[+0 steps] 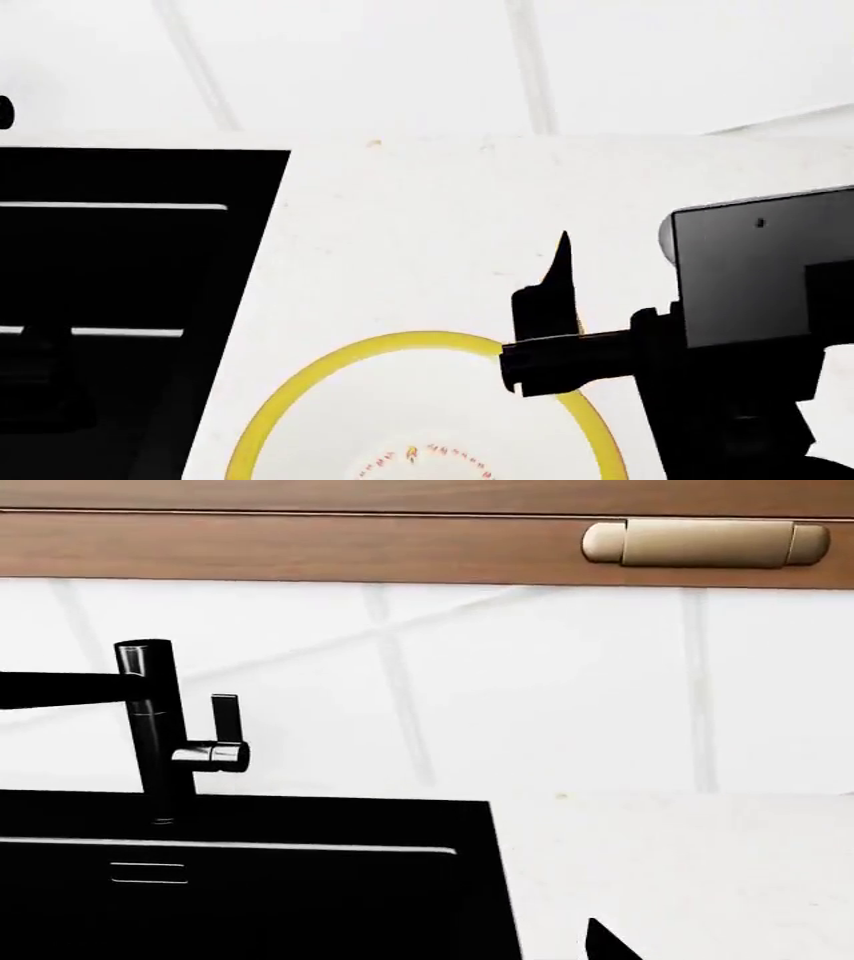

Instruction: There is a mixed pile of frozen fruits and vegetables on the counter. Locate all the frozen vegetables and place the items in a bowl on the counter. Take all the frozen fruits and defrost them in a running sink.

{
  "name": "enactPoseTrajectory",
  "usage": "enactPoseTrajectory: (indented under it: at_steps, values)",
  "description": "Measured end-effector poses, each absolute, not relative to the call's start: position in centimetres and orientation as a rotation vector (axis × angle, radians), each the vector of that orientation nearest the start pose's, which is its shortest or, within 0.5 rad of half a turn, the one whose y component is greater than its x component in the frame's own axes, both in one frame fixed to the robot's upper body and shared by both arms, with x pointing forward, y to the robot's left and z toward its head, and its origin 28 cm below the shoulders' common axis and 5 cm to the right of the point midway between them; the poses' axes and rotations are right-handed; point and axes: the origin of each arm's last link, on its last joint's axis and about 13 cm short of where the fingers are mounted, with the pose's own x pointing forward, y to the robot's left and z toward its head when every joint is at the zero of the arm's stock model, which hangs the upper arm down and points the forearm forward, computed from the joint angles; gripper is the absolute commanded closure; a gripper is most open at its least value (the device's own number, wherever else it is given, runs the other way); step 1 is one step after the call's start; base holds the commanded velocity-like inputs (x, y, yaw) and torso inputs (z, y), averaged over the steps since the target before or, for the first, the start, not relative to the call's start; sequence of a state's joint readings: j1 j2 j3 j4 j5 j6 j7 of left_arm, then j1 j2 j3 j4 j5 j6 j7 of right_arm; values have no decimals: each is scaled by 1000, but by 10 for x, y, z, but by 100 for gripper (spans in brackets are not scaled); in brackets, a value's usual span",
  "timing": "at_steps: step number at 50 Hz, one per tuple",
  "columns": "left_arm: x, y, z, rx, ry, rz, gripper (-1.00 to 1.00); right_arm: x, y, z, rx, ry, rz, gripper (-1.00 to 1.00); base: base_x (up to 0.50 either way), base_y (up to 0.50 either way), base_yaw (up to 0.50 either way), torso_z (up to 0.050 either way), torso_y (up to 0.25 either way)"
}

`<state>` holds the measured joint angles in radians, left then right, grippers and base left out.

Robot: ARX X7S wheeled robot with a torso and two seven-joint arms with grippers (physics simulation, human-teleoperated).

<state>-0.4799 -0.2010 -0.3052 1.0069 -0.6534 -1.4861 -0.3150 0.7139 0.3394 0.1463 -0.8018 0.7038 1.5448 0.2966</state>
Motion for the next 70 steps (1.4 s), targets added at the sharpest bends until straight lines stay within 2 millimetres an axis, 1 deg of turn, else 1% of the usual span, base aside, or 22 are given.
enactPoseTrajectory:
  at_steps: [14, 26, 33, 41, 45, 50, 70]
  values:
    - [188, 238, 204, -10, -24, 29, -100, 275, -140, 249, -96, 222, 152, -100, 0, 0, 0, 0, 0]
    - [187, 241, 202, -14, -20, 37, -100, 330, -142, 260, -50, 442, 214, -100, 0, 0, 0, 0, 0]
    - [188, 243, 201, -16, -17, 41, -100, 361, -141, 257, -29, 562, 221, -100, 0, 0, 0, 0, 0]
    - [188, 244, 197, -19, -11, 47, -100, 390, -141, 242, 13, 670, 195, -100, 0, 0, 0, 0, 0]
    - [188, 245, 195, -21, -8, 51, -100, 397, -144, 234, 28, 708, 172, -100, 0, 0, 0, 0, 0]
    - [189, 246, 193, -24, -5, 55, -100, 400, -146, 226, 40, 740, 148, -100, 0, 0, 0, 0, 0]
    - [192, 248, 187, -24, 5, 65, -100, 400, -139, 201, 62, 817, 137, -100, 0, 0, 0, 0, 0]
